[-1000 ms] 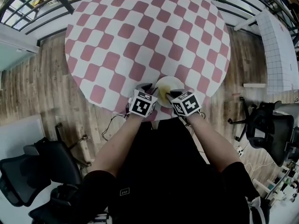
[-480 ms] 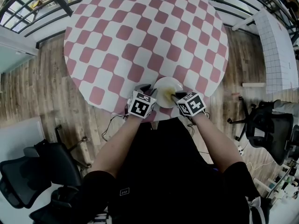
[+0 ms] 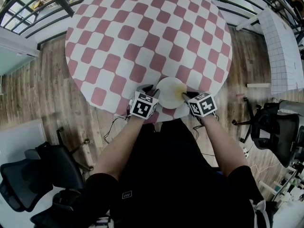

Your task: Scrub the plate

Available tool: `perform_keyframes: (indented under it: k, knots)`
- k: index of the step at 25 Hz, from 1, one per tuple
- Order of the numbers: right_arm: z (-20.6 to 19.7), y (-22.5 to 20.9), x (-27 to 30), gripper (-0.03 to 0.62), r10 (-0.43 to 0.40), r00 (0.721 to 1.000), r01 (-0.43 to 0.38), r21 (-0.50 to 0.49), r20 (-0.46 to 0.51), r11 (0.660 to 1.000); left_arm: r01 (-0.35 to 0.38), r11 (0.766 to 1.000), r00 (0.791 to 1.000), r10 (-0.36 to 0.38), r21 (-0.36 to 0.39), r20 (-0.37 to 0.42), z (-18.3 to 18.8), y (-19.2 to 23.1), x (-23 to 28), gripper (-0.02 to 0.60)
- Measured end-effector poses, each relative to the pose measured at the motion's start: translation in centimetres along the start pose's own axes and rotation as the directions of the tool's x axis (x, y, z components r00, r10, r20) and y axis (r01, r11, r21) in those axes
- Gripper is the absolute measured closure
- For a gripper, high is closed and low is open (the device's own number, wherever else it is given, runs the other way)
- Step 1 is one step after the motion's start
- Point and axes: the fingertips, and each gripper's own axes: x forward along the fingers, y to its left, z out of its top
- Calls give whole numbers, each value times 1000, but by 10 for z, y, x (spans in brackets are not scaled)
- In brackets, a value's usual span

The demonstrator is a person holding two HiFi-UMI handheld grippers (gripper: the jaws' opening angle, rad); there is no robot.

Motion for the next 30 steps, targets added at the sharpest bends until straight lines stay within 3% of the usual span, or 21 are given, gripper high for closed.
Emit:
perform_keyframes:
  k: [5, 7, 9, 14, 19, 22, 27, 30]
  knots:
    - [-14, -47, -18, 556, -153, 988, 153, 82, -11, 985, -2, 1000, 1000, 2, -2, -1, -2, 2, 2, 456]
    - [-16, -60, -31, 556, -166, 986, 159, 168, 27, 973, -3, 1000, 1000, 3, 1, -6, -3, 2, 2, 457]
    - [-4, -57, -41, 556, -162, 983, 143, 191, 88, 971, -5, 1000, 1000, 5, 1, -10, -3, 2, 1, 457]
    - [40, -4, -29, 556, -44, 982, 20, 128, 185, 992, 0, 1000, 1000, 0, -6, -9, -5, 1, 0, 457]
    - [55, 60, 21, 556, 107, 992, -109, 24, 71, 994, 4, 1000, 1000, -4, 1, -12, -2, 0, -1, 457]
    - [43, 72, 36, 556, 125, 992, -125, 1, 7, 992, -1, 1000, 1000, 2, 16, -17, -3, -3, 0, 462]
    - [47, 62, 40, 556, 127, 992, -128, 69, 20, 989, -8, 1000, 1000, 8, 21, -10, -4, -4, -2, 462]
    - [62, 58, 46, 556, 92, 996, -92, 5, 14, 996, -8, 1000, 1000, 8, 15, -7, -4, -3, -2, 462]
